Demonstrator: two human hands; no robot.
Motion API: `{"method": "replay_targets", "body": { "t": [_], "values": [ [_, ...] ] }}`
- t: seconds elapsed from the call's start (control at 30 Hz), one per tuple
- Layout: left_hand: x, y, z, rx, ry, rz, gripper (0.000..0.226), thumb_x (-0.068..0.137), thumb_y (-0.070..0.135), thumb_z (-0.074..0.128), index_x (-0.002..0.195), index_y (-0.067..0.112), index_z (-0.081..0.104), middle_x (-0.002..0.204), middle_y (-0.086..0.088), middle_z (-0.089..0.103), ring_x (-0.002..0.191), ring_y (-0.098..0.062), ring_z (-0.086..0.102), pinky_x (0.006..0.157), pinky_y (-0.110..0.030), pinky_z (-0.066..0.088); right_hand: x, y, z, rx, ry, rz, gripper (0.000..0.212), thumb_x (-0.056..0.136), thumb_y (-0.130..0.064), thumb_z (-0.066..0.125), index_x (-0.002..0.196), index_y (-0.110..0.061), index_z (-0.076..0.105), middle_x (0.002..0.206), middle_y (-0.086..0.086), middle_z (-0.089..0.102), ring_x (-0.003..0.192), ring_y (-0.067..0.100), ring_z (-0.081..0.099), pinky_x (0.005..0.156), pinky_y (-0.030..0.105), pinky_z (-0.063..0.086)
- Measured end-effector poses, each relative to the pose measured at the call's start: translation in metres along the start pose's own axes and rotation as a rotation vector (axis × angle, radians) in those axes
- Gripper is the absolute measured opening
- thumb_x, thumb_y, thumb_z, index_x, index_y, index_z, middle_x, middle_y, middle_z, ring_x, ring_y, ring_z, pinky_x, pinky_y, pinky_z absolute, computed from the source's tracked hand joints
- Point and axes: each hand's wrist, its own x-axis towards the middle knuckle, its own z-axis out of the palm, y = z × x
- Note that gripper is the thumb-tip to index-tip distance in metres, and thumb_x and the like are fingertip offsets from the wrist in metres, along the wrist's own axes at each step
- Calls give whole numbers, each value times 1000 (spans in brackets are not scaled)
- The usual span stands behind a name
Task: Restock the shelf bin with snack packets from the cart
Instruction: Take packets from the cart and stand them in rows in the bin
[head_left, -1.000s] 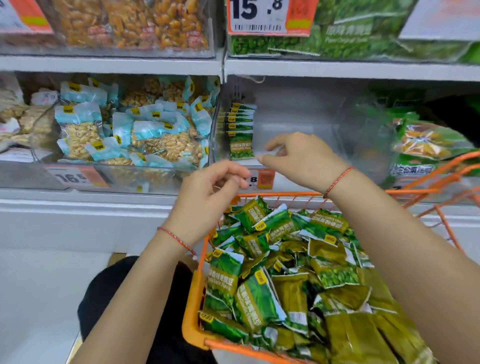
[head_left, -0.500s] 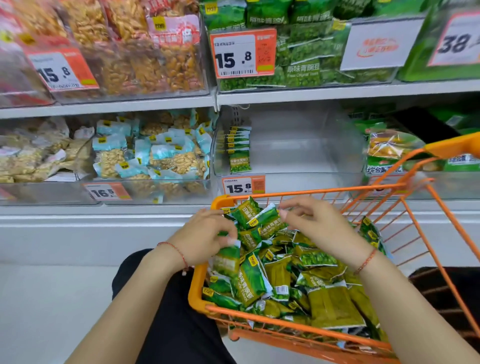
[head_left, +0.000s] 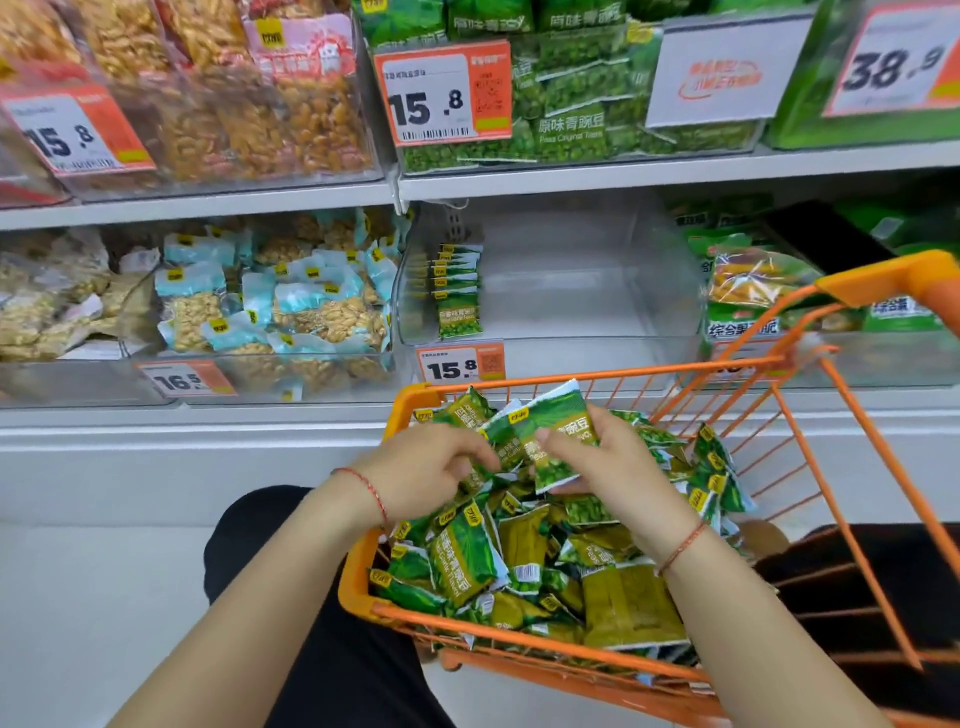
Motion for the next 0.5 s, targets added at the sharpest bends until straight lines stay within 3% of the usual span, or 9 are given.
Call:
{"method": "replay_targets", "body": {
  "t": [0.07,0.13,0.2,0.27,0.33,0.4,0.47,0.5],
  "values": [
    [-4,-3,8,85,-221,37,27,95,21,56,119,29,62,138,8,48,129,-10,42,108,-28,32,0,1,-4,148,26,53,69,92,-23,60,148,-9,23,146,3,34,118,21,53,61,16,55],
    [-6,-1,15,104,-271,35,21,91,27,62,111,29,65,143,10,38,132,-9,34,106,-24,25,2,3,-7,277,22,96,66,91,-18,60,147,-9,26,126,-5,43,112,15,52,67,19,56],
    [-7,-2,16,96,-201,42,8,89,26,65,96,31,65,140,10,40,130,-8,33,104,-24,24,5,6,-10,417,28,128,74,89,-15,63,149,-8,20,141,-4,37,116,11,46,85,31,54],
    [-7,-6,8,9,-144,77,11,88,24,66,84,32,60,129,10,51,122,-4,42,104,-23,30,6,6,-12,519,41,152,76,88,-14,64,150,-9,19,155,-1,21,119,9,41,88,34,52],
    [-7,-3,-4,-298,-42,98,11,87,23,66,81,29,60,101,14,64,98,1,56,91,-24,44,8,7,-13,579,53,164,73,89,-17,64,149,-10,24,156,-2,19,120,9,40,88,36,52],
    [-5,10,-14,-654,129,67,12,91,13,63,81,20,61,70,13,62,69,3,57,69,-19,50,8,8,-12,594,30,156,77,83,-31,69,147,-12,30,154,-1,26,123,9,41,86,37,55],
    [5,25,-17,-804,271,-3,13,92,7,58,81,15,59,64,6,57,56,4,55,56,-15,50,8,7,-11,582,-56,152,89,71,-50,75,143,-14,38,146,0,43,125,12,49,80,36,57],
    [12,33,-15,-799,314,-20,13,91,7,59,81,14,59,65,4,58,55,4,56,53,-14,50,5,3,-10,566,-103,148,85,69,-50,75,138,-13,44,136,-1,54,119,12,56,81,35,57]
  ]
}}
